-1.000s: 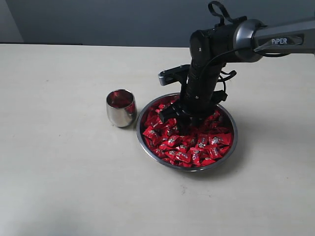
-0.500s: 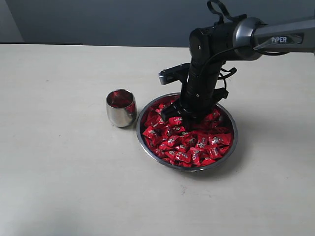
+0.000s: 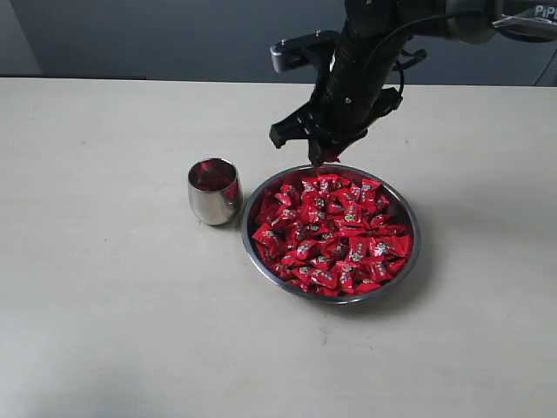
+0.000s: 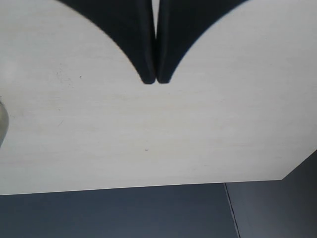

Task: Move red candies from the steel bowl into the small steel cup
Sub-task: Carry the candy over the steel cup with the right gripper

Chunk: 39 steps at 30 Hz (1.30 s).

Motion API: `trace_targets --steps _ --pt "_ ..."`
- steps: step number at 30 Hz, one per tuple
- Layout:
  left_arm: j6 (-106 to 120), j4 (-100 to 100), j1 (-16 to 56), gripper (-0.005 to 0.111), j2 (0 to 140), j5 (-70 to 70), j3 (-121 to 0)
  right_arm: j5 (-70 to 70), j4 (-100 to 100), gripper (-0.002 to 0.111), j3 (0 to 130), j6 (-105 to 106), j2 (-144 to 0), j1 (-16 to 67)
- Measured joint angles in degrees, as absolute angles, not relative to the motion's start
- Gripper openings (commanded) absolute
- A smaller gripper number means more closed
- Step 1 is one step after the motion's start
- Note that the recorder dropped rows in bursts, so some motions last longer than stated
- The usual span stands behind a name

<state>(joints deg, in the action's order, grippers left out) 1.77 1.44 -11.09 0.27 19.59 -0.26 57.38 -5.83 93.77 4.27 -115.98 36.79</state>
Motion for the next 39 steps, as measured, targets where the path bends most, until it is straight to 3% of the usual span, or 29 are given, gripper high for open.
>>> trace_targets --steps 11,21,39 --pt "1.77 1.44 -11.09 0.0 0.27 19.59 -0.26 52.57 -12.73 -0.001 105.04 8.11 -118.02 41.47" --pt "1.77 1.44 -11.09 0.0 0.27 19.59 -0.26 60.67 -13.48 -0.001 118.33 8.55 -129.99 45.55" --pt "1.77 1.44 -11.09 0.0 0.27 19.59 -0.26 61.52 -13.58 0.0 119.44 8.78 -134.18 46.24"
